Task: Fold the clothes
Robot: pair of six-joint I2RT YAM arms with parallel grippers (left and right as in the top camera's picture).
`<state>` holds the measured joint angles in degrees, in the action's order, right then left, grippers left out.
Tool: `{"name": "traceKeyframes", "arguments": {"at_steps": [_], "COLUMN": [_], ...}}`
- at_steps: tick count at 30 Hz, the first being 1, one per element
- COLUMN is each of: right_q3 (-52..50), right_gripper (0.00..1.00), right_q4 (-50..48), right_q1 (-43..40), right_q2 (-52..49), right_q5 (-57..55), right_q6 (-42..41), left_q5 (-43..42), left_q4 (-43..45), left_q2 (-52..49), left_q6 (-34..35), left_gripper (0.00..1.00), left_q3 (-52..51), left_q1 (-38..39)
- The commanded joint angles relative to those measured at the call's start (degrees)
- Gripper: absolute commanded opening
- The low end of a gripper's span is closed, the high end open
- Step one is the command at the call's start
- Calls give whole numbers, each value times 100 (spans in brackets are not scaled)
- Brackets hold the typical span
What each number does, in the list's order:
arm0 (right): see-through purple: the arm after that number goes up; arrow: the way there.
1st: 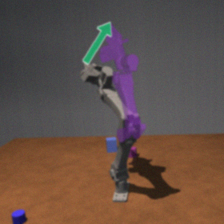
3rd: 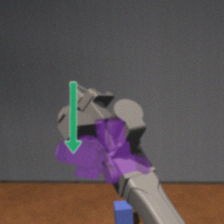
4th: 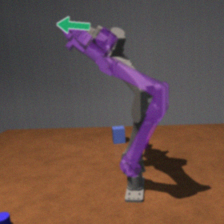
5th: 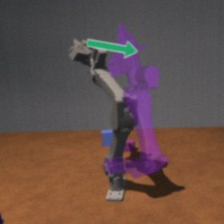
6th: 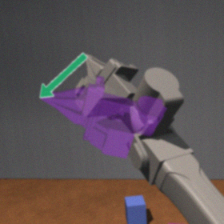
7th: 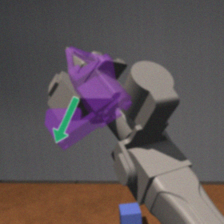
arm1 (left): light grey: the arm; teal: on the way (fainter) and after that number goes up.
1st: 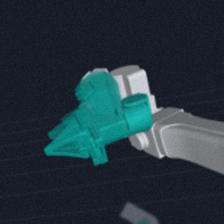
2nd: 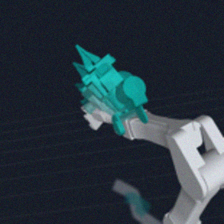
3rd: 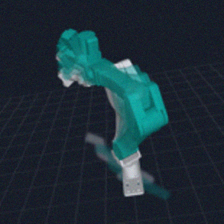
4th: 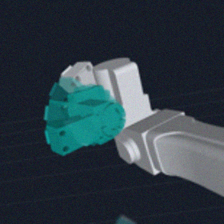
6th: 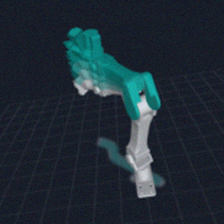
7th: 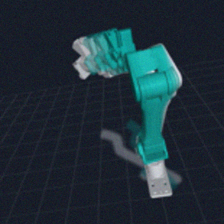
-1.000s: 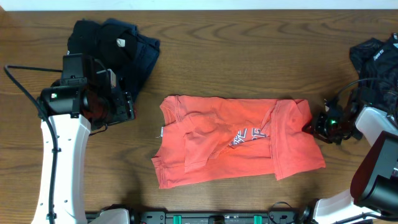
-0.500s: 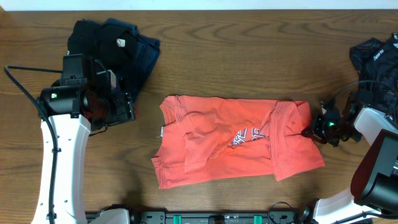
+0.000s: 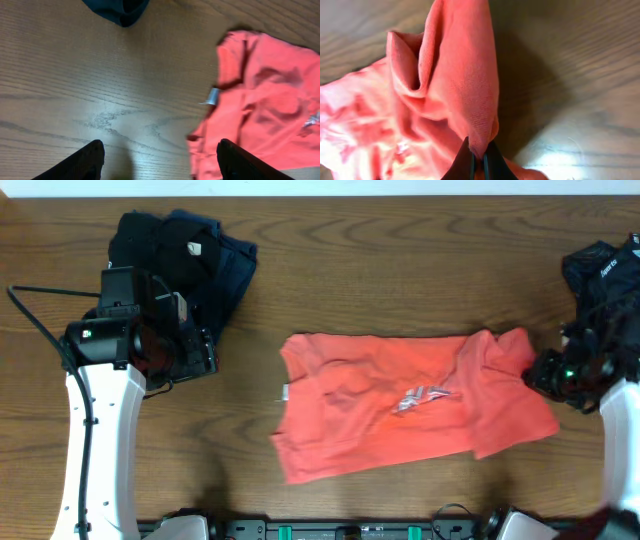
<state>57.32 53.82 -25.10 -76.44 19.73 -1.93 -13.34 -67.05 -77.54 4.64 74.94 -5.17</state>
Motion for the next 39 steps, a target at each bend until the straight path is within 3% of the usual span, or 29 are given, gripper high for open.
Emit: {"name": "traceKeyframes", "arguments": {"at_steps": [1, 20, 30, 31, 33, 39], "right_q3": [28, 20, 22, 22, 22, 24], "right_gripper": [1, 1, 1, 3, 16, 27], "right_q4": [122, 46, -52, -79, -140, -466], "right_q1": [216, 3143, 3812, 3899, 4092, 4581], "right_q2": [114, -387, -393, -393, -393, -391], "right_q5": [-136, -994, -1023, -916, -793, -337], "right_q6": [-98, -1502, -1952, -1989, -2120, -2186], "left_q5": [-9, -13, -13, -13, -13, -11], "left_q4": [-13, -22, -20, -20, -17, -17], "left_q2": [48, 48, 48, 48, 48, 48], "left_q6": [-35, -33, -33, -33, -33, -33], "left_gripper": [74, 74, 74, 74, 74, 74], "left_q3": [31, 31, 31, 31, 31, 31], "left_q1": [-22, -22, -22, -22, -22, -22]}}
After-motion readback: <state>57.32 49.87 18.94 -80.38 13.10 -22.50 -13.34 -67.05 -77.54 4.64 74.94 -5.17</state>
